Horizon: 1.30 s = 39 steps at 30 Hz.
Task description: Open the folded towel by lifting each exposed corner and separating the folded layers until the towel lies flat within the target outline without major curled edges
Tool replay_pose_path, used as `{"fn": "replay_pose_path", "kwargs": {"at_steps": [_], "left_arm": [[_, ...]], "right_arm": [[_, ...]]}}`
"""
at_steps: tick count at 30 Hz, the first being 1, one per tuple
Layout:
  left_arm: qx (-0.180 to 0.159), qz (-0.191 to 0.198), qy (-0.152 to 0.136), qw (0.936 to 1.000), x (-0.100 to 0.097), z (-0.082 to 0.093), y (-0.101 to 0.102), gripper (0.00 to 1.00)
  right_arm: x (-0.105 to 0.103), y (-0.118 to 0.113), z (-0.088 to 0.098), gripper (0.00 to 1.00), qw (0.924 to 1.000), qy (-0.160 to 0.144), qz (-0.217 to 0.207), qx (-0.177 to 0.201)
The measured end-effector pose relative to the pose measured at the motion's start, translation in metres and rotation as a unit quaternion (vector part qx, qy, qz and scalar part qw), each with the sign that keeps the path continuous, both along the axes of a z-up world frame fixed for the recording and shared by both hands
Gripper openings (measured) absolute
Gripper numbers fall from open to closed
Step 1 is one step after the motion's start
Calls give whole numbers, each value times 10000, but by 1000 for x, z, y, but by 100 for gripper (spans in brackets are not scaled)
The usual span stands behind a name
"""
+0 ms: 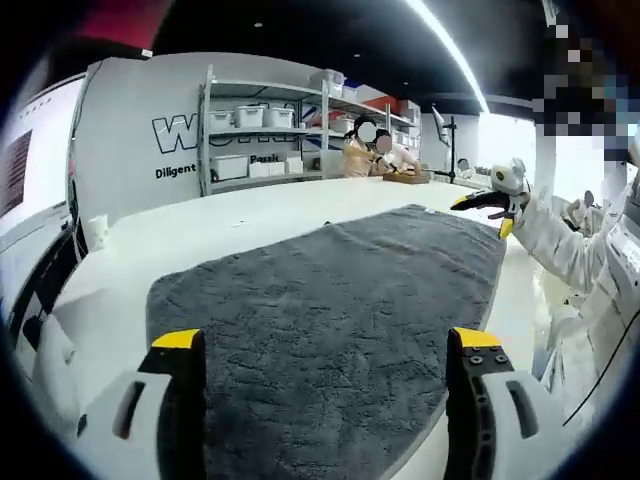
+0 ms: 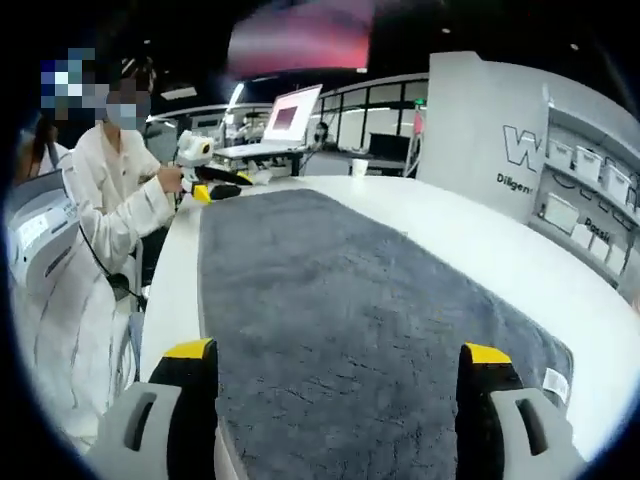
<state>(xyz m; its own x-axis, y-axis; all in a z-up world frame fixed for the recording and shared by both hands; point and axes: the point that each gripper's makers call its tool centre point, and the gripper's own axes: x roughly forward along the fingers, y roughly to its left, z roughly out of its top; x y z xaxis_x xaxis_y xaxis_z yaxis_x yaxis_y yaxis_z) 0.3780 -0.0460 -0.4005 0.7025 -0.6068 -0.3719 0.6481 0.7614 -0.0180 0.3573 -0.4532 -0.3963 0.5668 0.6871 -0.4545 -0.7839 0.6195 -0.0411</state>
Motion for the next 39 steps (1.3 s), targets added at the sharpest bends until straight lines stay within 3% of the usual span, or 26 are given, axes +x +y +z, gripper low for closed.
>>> {"fn": "replay_pose_path", "kwargs": {"at_steps": [6, 11, 18, 22, 26, 30, 37, 39], "left_arm": [[-8, 362, -4, 9993, 6, -6, 7, 99], [212, 1068, -14, 9941, 14, -13, 27, 99], [304, 1030, 29, 9942, 14, -23, 20, 99], [408, 1069, 43, 9934, 14, -27, 22, 99], [371, 1034, 87, 9939, 14, -29, 21, 99], [556, 1036, 217, 9928, 13, -40, 23, 99], [308, 1025, 223, 9940, 12, -41, 24, 99], [322, 1026, 234, 9939, 12, -41, 23, 99]], "right_arm": [[3, -35, 2, 88, 9971, 39, -751, 100], [2, -72, 3, 76, 9871, 0, -1598, -33], [-3, -106, 0, 55, 9733, 58, -2291, -89], [-4, -134, -11, 42, 9584, 158, -2827, -351], [-6, -145, -22, 37, 9533, 290, -2980, -406], [-5, -152, -32, 27, 9502, 399, -3059, -431], [-9, -160, -46, 8, 9477, 507, -3074, -699], [-9, -160, -46, 7, 9476, 505, -3089, -639]]}}
